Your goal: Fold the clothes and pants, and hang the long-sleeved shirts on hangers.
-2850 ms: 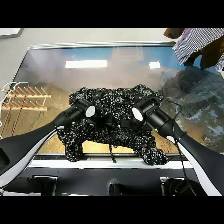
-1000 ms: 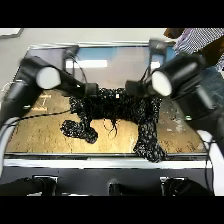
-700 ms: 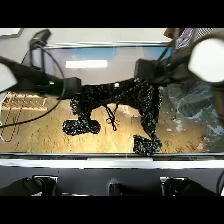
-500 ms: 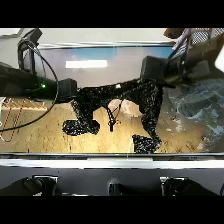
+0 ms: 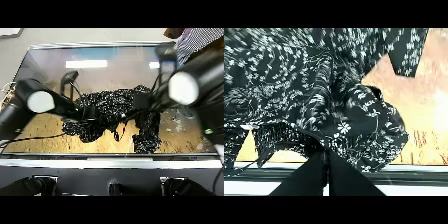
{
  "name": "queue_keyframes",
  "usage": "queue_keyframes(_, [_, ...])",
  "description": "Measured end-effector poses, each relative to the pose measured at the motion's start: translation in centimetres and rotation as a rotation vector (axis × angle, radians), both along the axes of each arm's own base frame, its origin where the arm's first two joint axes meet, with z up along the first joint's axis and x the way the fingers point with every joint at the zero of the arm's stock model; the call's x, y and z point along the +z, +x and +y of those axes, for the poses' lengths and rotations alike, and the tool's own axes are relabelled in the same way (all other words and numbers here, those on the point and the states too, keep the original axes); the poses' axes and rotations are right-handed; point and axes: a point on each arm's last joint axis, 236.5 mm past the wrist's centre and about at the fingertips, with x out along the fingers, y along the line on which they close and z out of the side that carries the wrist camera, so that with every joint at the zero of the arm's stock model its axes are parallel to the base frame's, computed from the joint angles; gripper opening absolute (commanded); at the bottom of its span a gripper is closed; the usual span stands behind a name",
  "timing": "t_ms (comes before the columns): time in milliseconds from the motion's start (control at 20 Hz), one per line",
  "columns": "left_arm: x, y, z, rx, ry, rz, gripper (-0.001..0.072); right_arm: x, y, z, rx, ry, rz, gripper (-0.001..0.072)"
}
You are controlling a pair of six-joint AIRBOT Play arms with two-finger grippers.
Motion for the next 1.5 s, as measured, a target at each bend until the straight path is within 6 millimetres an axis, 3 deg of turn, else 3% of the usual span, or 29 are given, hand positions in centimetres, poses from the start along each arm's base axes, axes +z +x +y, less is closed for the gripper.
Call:
queue_keyframes(200, [-3.7, 0.6, -0.7, 0.030, -0.013, 0.045, 0.0029, -5.2, -0.6, 1.5, -0.007, -0.030, 0.013, 0.0030])
queue_keyframes(400, [-5.1, 0.9, -1.0, 0.043, -0.018, 0.060, 0.0048, -7.1, -0.6, 2.1, -0.022, -0.029, -0.002, 0.0030])
queue_keyframes(450, [-5.2, 1.1, -0.9, 0.046, -0.017, 0.061, 0.0214, -7.2, -0.5, 2.1, -0.024, -0.031, -0.007, 0.0030])
queue_keyframes(500, [-5.4, 1.1, -0.9, 0.051, -0.018, 0.065, 0.0433, -7.4, -0.5, 2.1, -0.027, -0.031, -0.009, 0.0030])
queue_keyframes(550, [-5.4, 1.3, -0.7, 0.058, -0.021, 0.064, 0.0500, -7.4, -0.4, 2.1, -0.030, -0.031, -0.014, 0.0030])
queue_keyframes(650, [-5.3, 2.1, 0.1, 0.082, -0.023, 0.064, 0.0558, -7.5, -0.4, 2.2, -0.031, -0.030, -0.017, 0.0030])
queue_keyframes(750, [-4.8, 3.2, 2.2, 0.106, -0.020, 0.056, 0.0574, -7.6, -0.3, 2.2, -0.033, -0.028, -0.022, 0.0030])
queue_keyframes(850, [-4.0, 4.7, 6.1, 0.141, 0.008, 0.026, 0.0613, -7.6, -0.2, 2.3, -0.032, -0.026, -0.024, 0.0030])
queue_keyframes(950, [-2.7, 6.4, 12.2, 0.206, 0.069, -0.025, 0.0610, -7.6, -0.2, 2.3, -0.034, -0.024, -0.025, 0.0030])
queue_keyframes(1050, [-1.6, 7.3, 19.5, 0.298, 0.151, -0.078, 0.0609, -7.6, -0.2, 2.3, -0.034, -0.024, -0.025, 0.0031])
queue_keyframes(1200, [-0.6, 6.3, 29.6, 0.414, 0.276, -0.094, 0.0607, -7.6, -0.2, 2.4, -0.033, -0.022, -0.024, 0.0031])
queue_keyframes(1350, [-0.3, 4.3, 36.2, 0.455, 0.359, -0.079, 0.0608, -7.6, -0.2, 2.4, -0.032, -0.020, -0.022, 0.0031])
queue_keyframes(1500, [-0.3, 3.0, 40.9, 0.511, 0.406, -0.074, 0.0608, -7.6, -0.2, 2.5, -0.028, -0.020, -0.023, 0.0031])
